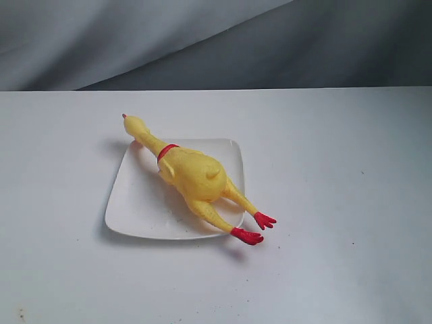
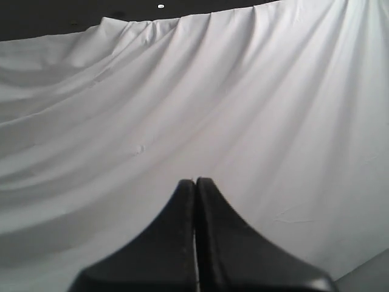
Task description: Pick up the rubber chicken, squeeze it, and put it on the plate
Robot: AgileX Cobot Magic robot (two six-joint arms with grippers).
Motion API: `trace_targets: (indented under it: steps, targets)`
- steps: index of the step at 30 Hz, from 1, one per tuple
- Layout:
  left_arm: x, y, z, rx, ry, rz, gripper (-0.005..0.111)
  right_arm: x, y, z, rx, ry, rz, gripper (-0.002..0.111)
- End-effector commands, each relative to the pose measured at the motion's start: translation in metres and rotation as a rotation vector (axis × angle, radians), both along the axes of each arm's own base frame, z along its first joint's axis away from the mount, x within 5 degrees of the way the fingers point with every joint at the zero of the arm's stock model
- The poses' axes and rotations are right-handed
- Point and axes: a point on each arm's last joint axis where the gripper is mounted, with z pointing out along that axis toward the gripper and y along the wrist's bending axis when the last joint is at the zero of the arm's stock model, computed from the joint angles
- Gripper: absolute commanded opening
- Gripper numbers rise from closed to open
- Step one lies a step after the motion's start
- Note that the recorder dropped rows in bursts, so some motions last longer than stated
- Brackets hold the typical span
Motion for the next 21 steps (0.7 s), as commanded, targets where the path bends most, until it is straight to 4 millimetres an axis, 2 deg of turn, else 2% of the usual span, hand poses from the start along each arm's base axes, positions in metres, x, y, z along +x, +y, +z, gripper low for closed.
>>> trace_targets:
  steps: [1, 6, 14, 18, 21]
  targets:
    - [0.003, 0.001, -0.007, -0.035, 0.071, 0.001, 0.000, 0.000, -0.001, -0.001, -0.014, 0.000, -0.005, 0.000]
    - [0.005, -0.003, -0.011, 0.060, 0.128, -0.006, 0.000, 0.000, -0.001, -0.001, -0.016, 0.000, -0.005, 0.000]
    - [0.007, -0.003, -0.015, 0.022, 0.138, -0.029, 0.000, 0.000, -0.001, -0.001, -0.016, 0.000, -0.005, 0.000]
    - [0.017, -0.003, -0.036, -0.018, 0.198, -0.044, 0.000, 0.000, -0.001, -0.001, -0.016, 0.000, -0.005, 0.000]
    - [0.026, -0.002, -0.060, -0.070, 0.266, -0.057, 0.000, 0.000, -0.001, -0.001, -0.016, 0.000, -0.005, 0.000]
